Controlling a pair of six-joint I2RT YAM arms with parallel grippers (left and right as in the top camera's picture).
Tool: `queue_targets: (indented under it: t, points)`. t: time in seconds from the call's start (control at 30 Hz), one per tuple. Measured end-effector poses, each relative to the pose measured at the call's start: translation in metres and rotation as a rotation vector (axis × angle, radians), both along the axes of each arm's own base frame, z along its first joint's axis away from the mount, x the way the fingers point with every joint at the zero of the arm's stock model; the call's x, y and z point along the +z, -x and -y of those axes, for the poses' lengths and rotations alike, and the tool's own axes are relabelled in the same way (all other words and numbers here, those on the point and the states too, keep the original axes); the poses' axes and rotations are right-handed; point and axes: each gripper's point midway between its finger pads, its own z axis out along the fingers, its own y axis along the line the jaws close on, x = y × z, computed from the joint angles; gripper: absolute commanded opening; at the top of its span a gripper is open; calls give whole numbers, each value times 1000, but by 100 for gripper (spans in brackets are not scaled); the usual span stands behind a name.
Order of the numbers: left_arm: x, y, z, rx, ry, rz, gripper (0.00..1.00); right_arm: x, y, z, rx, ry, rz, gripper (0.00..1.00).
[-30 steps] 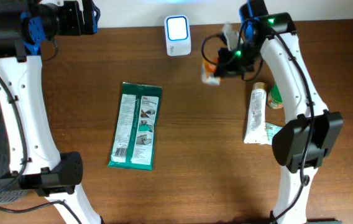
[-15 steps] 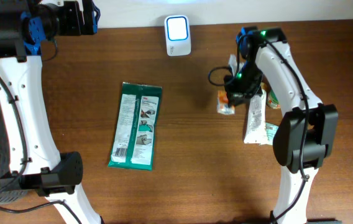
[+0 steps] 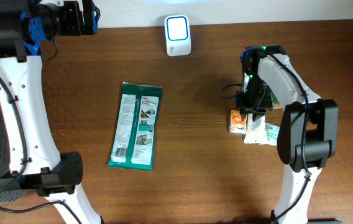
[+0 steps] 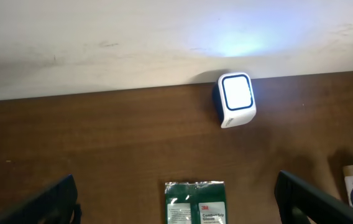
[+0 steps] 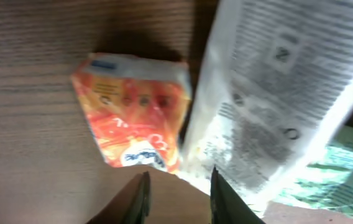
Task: Scan the item barcode
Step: 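Carry the Kleenex pack right and set it down, opening the right gripper, then move the right gripper to the green glove packet and grasp its edge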
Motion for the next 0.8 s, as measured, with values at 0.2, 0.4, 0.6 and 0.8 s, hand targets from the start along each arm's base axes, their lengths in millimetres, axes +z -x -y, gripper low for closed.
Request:
queue_targets:
  t: [0.2,0.4,0.6,0.8]
  points:
    - [0,0,0,0,0,0,99,9,0,8,-29,-25,-12,36]
    - [0,0,0,0,0,0,99,38,-47,-60,84,-306,191,55]
    - [0,0,0,0,0,0,99,50,-56,-175,248,-525,323,79]
    - [0,0,0,0,0,0,99,36,-40,-265,303,-630,370,75]
